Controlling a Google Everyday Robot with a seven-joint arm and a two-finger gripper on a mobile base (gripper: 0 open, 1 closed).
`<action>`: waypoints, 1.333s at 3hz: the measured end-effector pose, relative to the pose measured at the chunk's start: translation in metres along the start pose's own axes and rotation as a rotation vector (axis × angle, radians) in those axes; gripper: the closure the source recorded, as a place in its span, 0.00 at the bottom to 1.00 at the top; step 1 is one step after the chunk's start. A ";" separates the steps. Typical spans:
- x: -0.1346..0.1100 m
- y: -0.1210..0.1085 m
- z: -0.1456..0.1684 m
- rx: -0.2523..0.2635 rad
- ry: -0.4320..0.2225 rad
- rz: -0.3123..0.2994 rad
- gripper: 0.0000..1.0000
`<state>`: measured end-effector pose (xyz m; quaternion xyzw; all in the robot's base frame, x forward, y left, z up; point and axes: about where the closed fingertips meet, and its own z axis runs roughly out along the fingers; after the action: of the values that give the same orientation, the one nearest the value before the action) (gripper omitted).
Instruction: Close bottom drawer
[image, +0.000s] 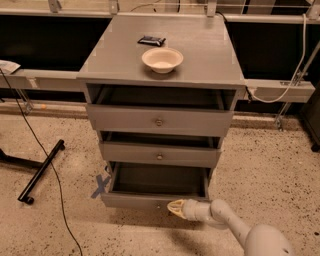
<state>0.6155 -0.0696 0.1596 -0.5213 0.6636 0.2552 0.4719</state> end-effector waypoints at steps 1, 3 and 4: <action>0.004 -0.034 0.008 0.037 -0.019 0.021 1.00; 0.013 -0.067 0.017 0.089 -0.031 0.048 1.00; 0.013 -0.079 0.021 0.113 -0.052 0.058 1.00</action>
Offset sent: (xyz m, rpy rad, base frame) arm 0.0836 -0.0253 -0.0110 0.0408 -0.0099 -0.1106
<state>0.6968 -0.0838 0.1514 -0.4676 0.6795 0.2443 0.5099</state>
